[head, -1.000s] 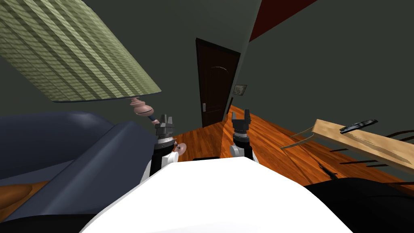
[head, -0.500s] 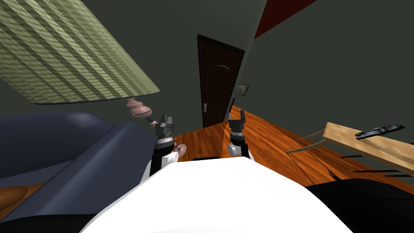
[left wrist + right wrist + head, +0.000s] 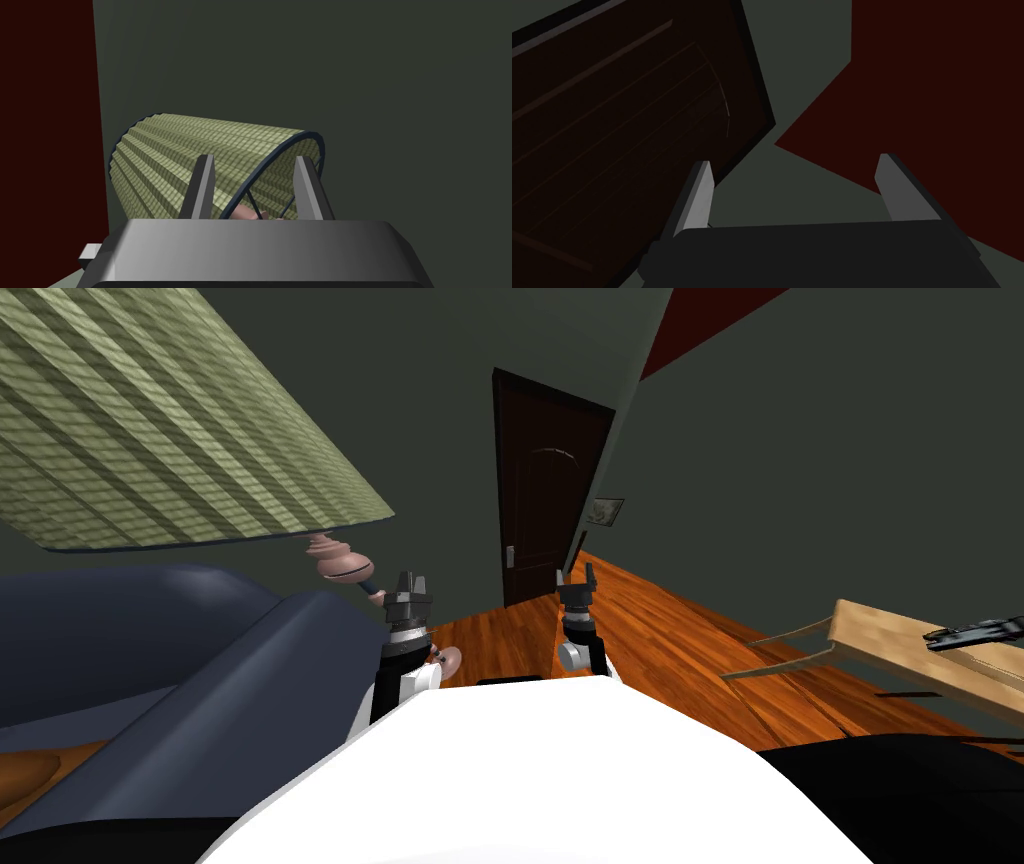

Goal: Pull the door open

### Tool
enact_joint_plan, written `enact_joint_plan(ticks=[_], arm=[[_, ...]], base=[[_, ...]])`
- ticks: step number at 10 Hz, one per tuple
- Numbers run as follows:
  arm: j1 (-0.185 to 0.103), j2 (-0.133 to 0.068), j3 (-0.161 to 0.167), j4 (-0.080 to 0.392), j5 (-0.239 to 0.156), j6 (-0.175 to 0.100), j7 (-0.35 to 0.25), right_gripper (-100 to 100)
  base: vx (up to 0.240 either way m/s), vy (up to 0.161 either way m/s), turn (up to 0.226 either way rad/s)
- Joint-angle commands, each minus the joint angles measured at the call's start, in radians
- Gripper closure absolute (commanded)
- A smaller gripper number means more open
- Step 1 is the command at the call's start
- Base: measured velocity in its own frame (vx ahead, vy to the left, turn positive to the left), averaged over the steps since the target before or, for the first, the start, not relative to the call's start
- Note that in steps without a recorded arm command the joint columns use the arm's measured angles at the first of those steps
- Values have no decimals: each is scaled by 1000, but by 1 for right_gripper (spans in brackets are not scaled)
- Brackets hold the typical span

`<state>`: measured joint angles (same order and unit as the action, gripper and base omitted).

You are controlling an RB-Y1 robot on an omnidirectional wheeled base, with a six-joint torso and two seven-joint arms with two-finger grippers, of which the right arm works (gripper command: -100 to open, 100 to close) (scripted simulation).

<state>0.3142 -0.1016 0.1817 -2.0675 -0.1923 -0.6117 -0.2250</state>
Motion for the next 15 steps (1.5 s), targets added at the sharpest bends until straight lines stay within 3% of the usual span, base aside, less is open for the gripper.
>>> enact_joint_plan(ticks=[1,15], arm=[[-14,-12,17,26,-35,1,-23,-100],[-197,-129,160,326,-383,11,-246,-100]], base=[[95,-4,54],[98,-11,60]])
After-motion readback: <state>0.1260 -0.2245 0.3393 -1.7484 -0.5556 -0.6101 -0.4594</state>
